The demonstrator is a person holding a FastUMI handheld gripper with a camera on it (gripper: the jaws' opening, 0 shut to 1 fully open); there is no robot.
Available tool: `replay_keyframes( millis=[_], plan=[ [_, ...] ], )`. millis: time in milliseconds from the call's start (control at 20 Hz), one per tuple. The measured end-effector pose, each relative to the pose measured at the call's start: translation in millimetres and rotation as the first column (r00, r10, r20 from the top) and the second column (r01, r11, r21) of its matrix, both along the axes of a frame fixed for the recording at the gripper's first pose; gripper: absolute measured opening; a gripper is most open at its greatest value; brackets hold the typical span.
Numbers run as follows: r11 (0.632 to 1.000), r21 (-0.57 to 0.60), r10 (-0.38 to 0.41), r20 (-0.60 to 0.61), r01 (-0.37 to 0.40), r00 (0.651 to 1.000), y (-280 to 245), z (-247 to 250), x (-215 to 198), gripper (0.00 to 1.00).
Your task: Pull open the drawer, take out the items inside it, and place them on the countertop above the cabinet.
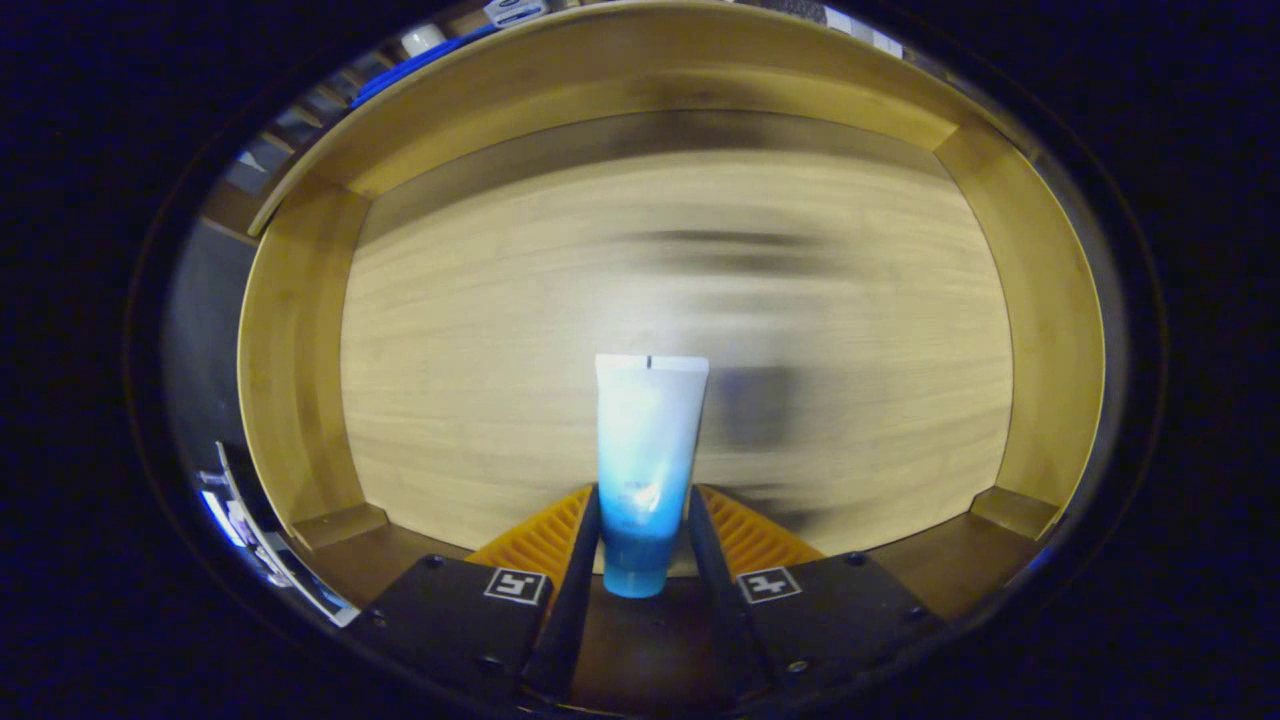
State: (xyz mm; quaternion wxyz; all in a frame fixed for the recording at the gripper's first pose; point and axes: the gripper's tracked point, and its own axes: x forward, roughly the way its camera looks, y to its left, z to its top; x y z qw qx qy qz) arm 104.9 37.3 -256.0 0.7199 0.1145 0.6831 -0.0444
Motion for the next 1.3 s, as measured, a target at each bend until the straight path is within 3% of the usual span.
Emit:
replay_keyframes(
  millis=[200,600,1300],
  plan=[
    [1.000,-0.005,-0.006,0.067,0.007,0.998,-3,2,4,0.47],
    [1.000,0.008,0.020,0.209,-0.022,0.978,-3,53,31,0.44],
    [0.999,0.014,0.022,0.455,-0.032,0.890,-1,166,104,0.44]
  ],
)
